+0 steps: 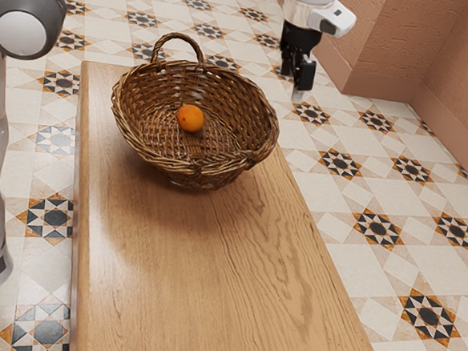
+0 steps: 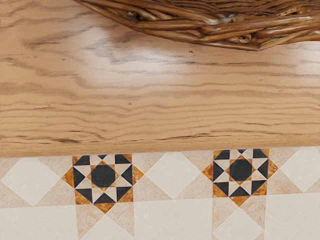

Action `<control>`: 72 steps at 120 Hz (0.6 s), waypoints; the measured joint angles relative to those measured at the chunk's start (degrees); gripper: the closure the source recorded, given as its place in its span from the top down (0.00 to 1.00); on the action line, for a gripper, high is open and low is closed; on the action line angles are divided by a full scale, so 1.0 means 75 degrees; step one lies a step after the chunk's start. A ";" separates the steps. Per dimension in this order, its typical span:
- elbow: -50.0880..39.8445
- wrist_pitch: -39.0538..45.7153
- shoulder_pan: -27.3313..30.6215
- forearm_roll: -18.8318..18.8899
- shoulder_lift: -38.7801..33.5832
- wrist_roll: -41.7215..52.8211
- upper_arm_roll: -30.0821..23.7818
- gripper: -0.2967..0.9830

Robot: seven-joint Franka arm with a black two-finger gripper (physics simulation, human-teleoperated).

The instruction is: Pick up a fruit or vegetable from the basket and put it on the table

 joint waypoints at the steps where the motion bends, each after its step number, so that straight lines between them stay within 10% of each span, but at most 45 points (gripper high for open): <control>1: 0.0003 -0.0002 -0.0002 -0.0002 0.0002 0.0000 -0.0001 0.77; 44: -0.0025 -0.0578 -0.0013 -0.0233 -0.0050 0.0000 0.0014 0.77; 72: -0.2212 -0.0601 0.0107 -0.0302 -0.1499 0.0299 0.0490 0.76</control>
